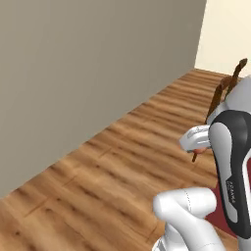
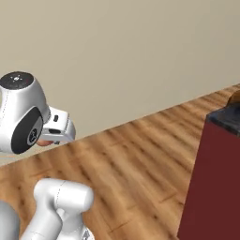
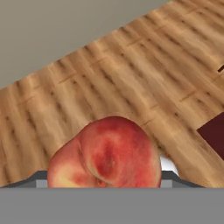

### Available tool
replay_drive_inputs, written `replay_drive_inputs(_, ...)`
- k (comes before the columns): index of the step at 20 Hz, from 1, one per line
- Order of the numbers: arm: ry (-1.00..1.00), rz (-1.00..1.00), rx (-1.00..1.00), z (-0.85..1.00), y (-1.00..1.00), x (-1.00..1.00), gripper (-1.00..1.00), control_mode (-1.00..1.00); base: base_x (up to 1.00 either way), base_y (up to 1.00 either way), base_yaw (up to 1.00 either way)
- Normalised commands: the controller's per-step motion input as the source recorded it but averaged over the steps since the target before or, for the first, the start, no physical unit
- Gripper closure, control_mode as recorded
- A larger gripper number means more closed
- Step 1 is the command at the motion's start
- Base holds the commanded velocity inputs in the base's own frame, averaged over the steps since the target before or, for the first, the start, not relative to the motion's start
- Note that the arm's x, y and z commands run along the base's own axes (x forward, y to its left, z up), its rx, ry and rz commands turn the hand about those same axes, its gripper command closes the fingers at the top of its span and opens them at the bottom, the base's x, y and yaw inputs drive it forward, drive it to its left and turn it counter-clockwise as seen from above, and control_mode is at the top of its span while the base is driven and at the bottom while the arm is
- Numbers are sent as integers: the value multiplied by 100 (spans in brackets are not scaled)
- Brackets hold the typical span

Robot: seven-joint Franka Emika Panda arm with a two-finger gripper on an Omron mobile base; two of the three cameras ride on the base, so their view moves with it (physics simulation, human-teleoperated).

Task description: Pick up the apple and peach from the fridge and place one fruit on each plate on the dining counter.

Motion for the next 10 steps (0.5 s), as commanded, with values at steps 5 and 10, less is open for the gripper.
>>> replay_drive_inputs(5,0,0,0,0,0,0,100,100,100,70,-46)
replay_drive_inputs(10,0,0,0,0,0,0,100,100,100,70,-46)
